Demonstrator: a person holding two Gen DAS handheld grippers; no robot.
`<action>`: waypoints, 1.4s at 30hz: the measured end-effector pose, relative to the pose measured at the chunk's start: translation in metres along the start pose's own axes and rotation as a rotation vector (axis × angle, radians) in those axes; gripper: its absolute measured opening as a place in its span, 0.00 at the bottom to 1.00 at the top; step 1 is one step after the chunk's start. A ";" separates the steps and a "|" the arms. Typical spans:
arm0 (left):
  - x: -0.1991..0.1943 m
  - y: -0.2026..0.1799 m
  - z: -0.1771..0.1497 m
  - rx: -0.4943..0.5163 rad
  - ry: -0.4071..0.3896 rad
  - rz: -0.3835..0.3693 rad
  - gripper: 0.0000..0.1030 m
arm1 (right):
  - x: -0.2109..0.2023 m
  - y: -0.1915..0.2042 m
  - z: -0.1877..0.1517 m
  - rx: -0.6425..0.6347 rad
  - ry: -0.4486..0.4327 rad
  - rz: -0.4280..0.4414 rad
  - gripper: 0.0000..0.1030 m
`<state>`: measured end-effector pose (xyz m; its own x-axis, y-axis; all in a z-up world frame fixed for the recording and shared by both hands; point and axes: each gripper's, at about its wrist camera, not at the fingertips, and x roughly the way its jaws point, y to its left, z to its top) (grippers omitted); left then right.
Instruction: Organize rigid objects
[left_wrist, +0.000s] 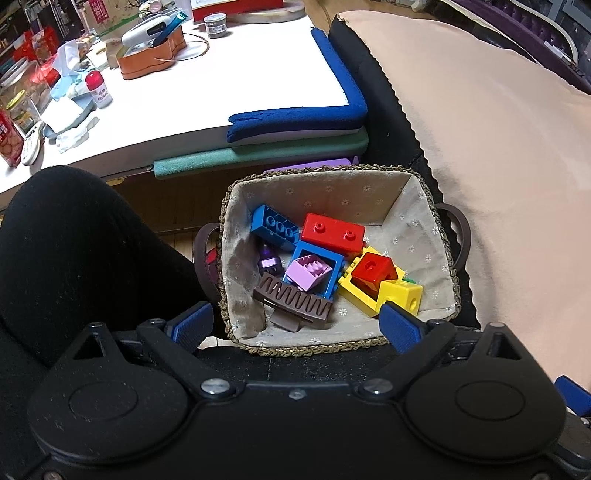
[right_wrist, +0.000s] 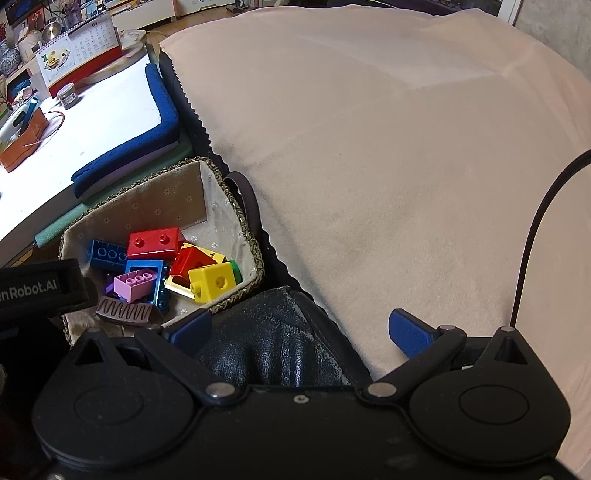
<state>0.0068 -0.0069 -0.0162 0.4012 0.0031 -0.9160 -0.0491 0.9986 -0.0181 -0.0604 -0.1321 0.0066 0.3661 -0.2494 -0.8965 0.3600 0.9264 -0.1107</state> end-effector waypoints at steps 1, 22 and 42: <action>0.000 0.000 0.000 0.000 0.001 0.000 0.91 | 0.000 0.000 0.000 0.001 0.000 0.000 0.99; 0.002 -0.001 0.000 0.009 0.004 0.005 0.91 | 0.001 0.001 -0.002 0.002 0.000 -0.001 0.99; 0.002 -0.003 0.000 0.020 0.005 0.003 0.91 | 0.000 0.002 -0.003 0.000 0.001 0.003 0.99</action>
<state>0.0073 -0.0103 -0.0181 0.3968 0.0060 -0.9179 -0.0316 0.9995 -0.0071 -0.0622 -0.1293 0.0047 0.3664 -0.2459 -0.8974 0.3591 0.9271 -0.1075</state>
